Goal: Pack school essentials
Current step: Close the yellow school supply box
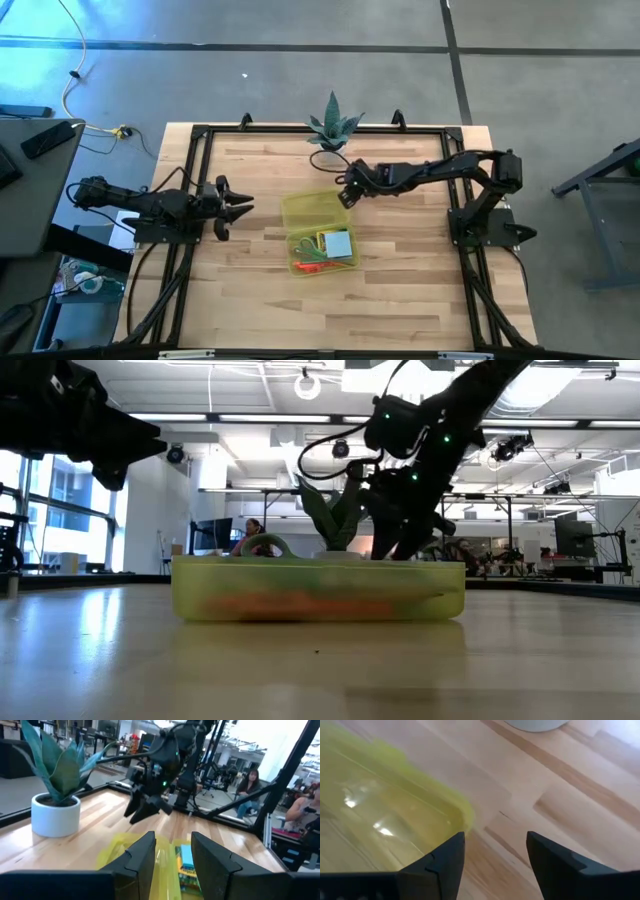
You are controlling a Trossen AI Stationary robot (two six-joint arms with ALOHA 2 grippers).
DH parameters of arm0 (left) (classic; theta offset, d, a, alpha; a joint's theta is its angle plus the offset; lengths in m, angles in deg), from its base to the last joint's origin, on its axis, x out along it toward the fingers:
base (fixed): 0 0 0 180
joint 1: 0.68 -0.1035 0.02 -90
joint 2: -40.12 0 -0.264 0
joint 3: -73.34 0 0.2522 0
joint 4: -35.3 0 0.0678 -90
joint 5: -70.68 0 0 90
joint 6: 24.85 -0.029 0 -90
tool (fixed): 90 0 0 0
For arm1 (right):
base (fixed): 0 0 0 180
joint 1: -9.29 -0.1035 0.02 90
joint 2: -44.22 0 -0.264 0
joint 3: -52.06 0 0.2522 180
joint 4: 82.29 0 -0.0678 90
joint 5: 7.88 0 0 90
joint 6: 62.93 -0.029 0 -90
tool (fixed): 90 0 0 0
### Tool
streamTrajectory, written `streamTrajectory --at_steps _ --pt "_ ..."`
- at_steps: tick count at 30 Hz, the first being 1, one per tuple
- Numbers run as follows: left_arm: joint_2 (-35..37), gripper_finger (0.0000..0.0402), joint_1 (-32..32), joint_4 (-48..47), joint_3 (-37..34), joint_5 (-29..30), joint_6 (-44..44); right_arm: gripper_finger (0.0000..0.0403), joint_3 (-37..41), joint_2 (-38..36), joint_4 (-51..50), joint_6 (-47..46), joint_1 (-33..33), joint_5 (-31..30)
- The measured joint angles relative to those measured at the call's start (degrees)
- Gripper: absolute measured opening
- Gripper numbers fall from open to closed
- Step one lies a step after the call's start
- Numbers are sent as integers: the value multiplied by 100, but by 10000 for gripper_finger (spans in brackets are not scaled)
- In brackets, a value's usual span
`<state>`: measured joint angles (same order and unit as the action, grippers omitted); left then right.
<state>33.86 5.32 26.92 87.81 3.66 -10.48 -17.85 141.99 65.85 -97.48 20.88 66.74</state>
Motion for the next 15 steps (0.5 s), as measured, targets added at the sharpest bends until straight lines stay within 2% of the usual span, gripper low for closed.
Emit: streamTrajectory --at_steps 4,10,15 --pt "-62 115 0 295 0 -147 -3 202 164 0 401 -169 -66 1" --pt "-400 115 0 1393 23 -478 -509 202 171 0 881 -164 -150 -30" --pt "-999 115 4 1285 406 -554 -709 202 171 0 985 -166 -150 -96"
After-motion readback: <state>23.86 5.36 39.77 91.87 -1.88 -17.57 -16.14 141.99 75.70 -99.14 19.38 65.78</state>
